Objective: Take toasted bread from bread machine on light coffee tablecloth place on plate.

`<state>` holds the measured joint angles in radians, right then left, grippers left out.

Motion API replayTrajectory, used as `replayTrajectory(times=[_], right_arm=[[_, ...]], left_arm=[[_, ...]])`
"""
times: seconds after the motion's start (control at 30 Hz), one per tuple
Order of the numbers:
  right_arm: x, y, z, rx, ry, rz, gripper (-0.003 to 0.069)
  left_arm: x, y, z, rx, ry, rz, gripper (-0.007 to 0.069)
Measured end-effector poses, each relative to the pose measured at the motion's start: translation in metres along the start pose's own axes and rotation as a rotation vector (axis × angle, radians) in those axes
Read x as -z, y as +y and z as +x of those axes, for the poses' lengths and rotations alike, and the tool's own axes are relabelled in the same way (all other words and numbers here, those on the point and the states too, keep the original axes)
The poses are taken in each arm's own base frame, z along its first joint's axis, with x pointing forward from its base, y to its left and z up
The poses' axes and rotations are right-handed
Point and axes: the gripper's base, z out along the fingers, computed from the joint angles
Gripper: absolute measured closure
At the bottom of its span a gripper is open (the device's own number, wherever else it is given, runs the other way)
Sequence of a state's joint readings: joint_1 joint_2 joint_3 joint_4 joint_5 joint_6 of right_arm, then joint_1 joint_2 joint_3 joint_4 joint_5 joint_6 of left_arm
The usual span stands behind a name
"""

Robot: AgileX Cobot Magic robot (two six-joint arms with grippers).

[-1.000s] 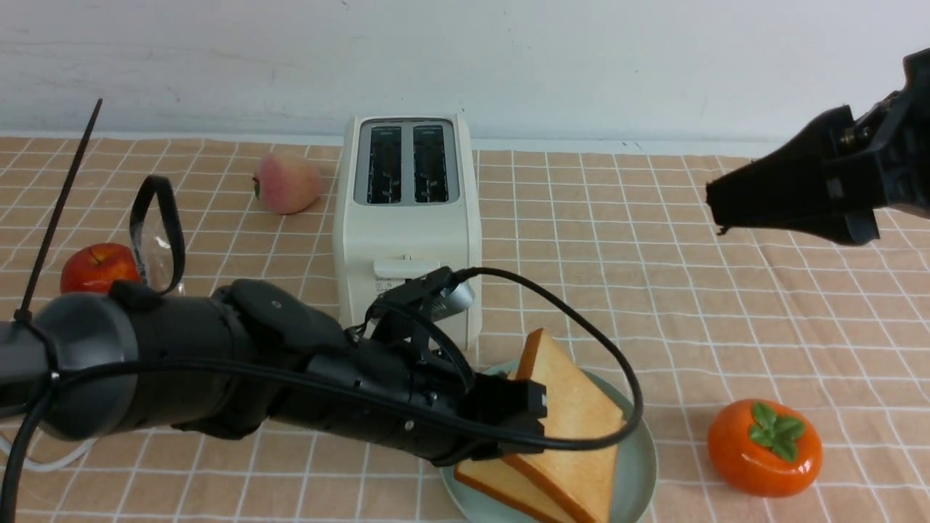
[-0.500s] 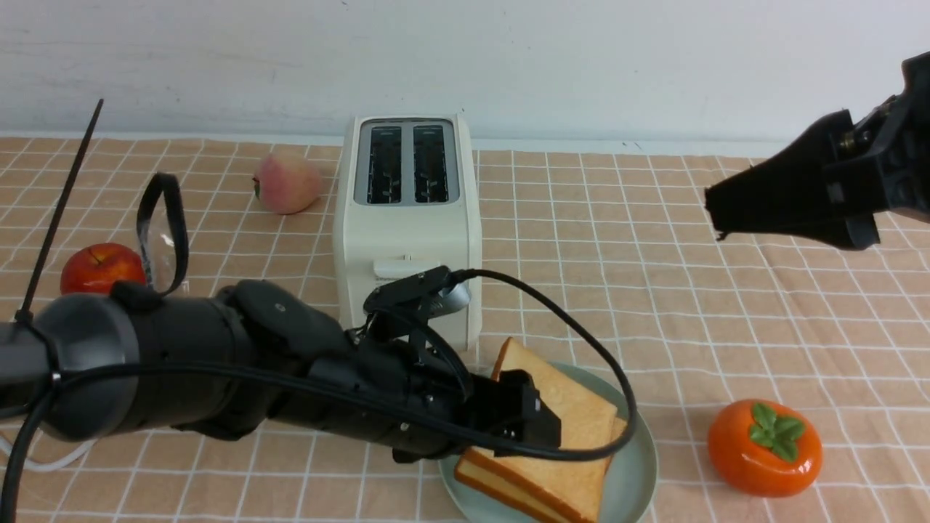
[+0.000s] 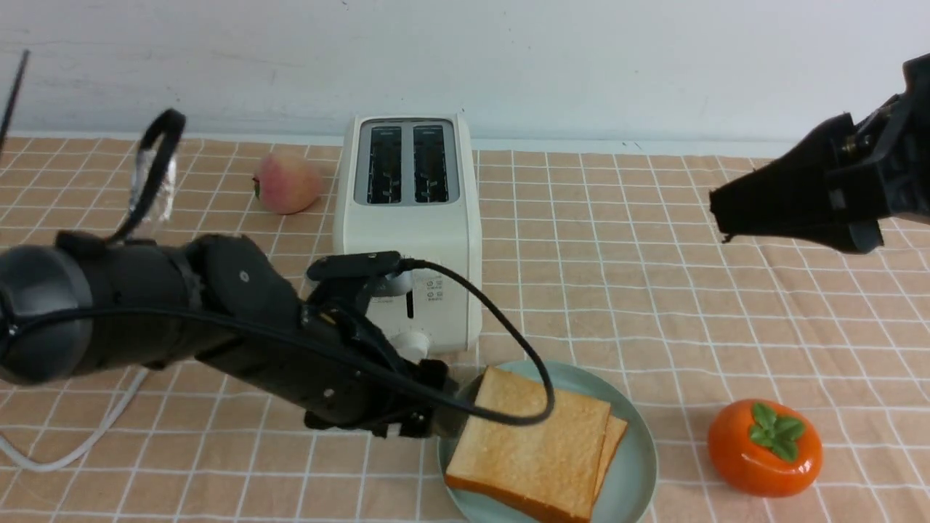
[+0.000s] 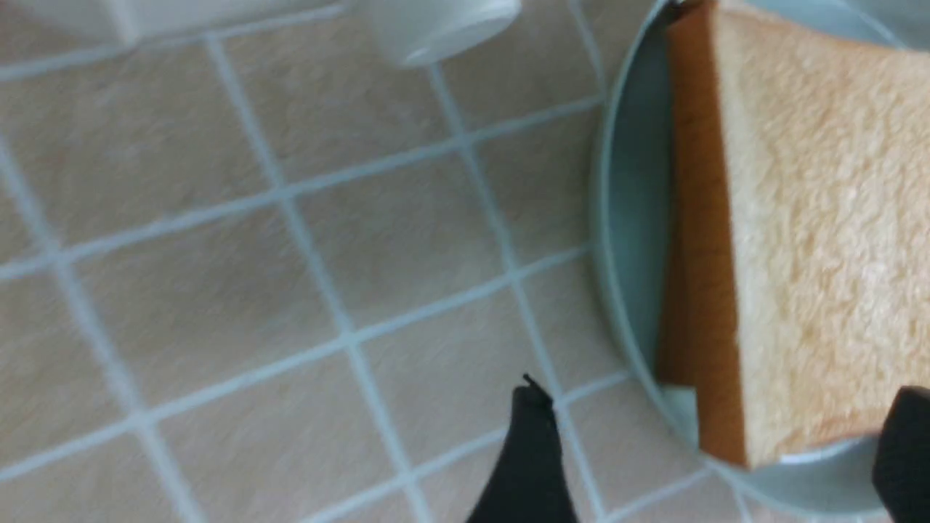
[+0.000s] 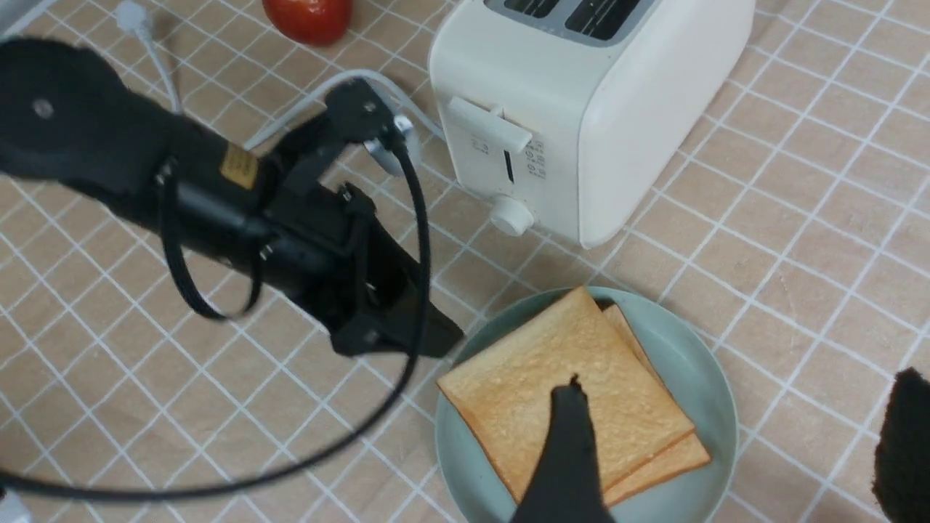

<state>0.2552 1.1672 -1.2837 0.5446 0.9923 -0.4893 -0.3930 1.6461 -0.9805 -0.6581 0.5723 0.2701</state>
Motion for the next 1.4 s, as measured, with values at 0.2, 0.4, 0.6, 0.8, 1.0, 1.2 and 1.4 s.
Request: replayTrajectory(times=[0.2,0.4,0.6,0.8,1.0,1.2,1.4], right_arm=[[0.002,-0.014,0.01,-0.079,0.101,0.158,0.0196],[0.012,-0.026,0.023,-0.244,0.135,0.362,0.0501],[0.026,-0.025,0.06,-0.357,0.053,0.481,0.0677],[0.035,-0.015,0.131,-0.373,-0.155,0.54,0.0678],[0.029,-0.004,0.2,-0.394,-0.332,0.504,0.0676],[0.029,0.001,0.234,-0.338,-0.446,0.505,0.0673],[0.036,0.003,0.238,-0.285,-0.486,0.536,0.0667]], left_arm=[[0.075,0.018,-0.003,0.185,0.015,0.001,0.0316],[0.148,0.001,0.019,0.137,-0.104,-0.01,0.0585],[0.182,-0.01,0.052,0.058,-0.205,-0.012,0.0638],[0.198,-0.011,0.099,0.041,-0.215,-0.028,0.0638],[0.219,-0.006,0.137,0.137,-0.188,-0.136,0.0638],[0.247,-0.003,0.173,0.202,-0.322,-0.224,0.0638],[0.261,0.007,0.182,0.119,-0.577,-0.328,0.0638]])
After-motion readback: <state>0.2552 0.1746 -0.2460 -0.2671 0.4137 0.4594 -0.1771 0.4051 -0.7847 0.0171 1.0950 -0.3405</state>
